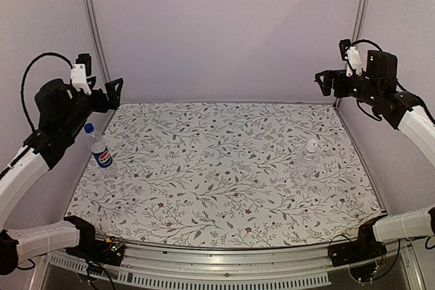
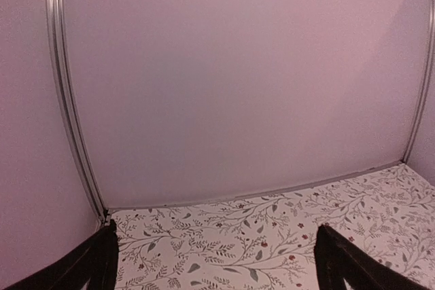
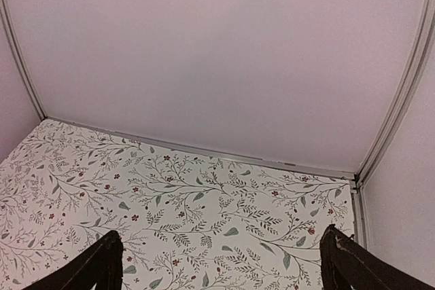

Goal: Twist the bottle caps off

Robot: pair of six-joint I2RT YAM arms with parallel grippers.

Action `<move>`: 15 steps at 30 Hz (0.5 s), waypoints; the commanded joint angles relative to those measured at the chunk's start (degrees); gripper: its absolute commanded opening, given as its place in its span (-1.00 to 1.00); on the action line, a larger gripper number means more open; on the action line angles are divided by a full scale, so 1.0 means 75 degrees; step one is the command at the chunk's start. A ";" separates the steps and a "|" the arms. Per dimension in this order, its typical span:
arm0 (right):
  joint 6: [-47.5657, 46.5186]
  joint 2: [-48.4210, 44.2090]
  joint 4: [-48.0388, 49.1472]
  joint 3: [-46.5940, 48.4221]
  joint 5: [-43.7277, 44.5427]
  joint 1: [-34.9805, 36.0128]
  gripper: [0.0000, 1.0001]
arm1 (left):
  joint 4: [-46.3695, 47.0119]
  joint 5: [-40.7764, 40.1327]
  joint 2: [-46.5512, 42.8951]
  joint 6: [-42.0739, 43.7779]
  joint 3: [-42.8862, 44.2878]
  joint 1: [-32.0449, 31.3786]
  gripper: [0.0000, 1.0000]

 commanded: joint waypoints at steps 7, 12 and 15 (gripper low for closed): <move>-0.0067 -0.0029 0.0115 0.0050 -0.0038 0.0045 0.98 | 0.0018 -0.0029 -0.0083 0.0097 -0.0046 0.0122 0.99; 0.0006 0.0016 -0.0046 0.0239 0.0283 0.0044 0.98 | -0.0705 -0.0005 -0.0035 -0.0032 0.0299 0.0122 0.99; -0.0002 -0.0049 -0.0100 0.0212 0.0269 0.0043 0.98 | -0.1698 -0.0148 0.0138 -0.0154 0.0746 0.0124 0.99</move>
